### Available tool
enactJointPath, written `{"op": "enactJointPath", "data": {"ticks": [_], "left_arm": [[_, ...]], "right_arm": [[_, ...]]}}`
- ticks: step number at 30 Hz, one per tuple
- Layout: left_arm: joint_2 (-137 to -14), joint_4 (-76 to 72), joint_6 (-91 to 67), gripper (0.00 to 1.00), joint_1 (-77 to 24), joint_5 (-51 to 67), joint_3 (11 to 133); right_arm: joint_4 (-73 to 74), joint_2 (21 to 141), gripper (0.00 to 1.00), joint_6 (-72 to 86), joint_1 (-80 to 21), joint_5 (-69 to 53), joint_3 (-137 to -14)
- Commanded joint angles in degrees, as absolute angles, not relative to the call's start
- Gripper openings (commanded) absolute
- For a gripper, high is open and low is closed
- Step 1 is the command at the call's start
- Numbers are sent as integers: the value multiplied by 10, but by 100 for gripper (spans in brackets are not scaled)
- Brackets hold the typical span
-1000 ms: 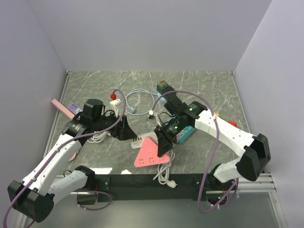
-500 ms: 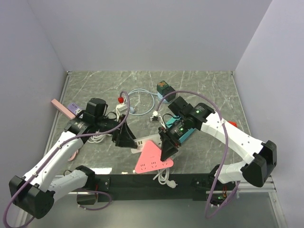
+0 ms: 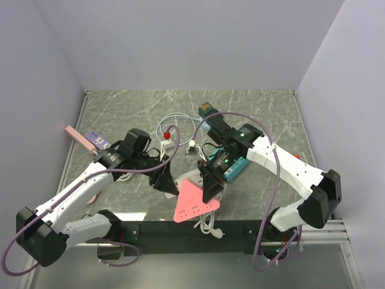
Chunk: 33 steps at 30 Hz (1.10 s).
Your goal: Pull the plug off the socket
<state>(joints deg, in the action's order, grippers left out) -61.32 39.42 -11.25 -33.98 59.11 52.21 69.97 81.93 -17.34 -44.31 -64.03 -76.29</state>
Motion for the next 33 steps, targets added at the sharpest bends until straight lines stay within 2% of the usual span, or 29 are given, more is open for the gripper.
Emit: {"op": "enactJointPath", "data": {"ticks": [1,6,10,15,18,20,21,22,23,29,33], "left_arm": [[-606,367,-94,1,-346,558,541],[-600,357,-111,0,-341,508,531],[-592,337,-115,0,-321,540,530],[-579,302,-135,1,-306,559,527],[-592,312,-121,0,-304,568,523],[-599,318,-111,0,-303,577,524],[-597,319,-109,1,-301,581,526],[-595,320,-106,1,-301,583,528],[-589,318,-105,0,-301,586,530],[-587,337,-84,1,-287,595,544],[-592,346,-83,0,-275,549,547]], "right_arm": [[683,819,0,-196,-447,-732,-807],[635,812,0,-166,-446,-751,-803],[513,799,0,-57,-446,-730,-767],[459,800,0,-17,-447,-716,-732],[494,799,0,-81,-447,-814,-748],[595,800,0,-200,-441,-912,-789],[652,809,0,-259,-436,-924,-810],[770,815,0,-372,-435,-926,-853],[807,821,0,-408,-435,-926,-867],[826,836,0,-412,-436,-926,-876],[826,828,0,-407,-378,-925,-867]]}}
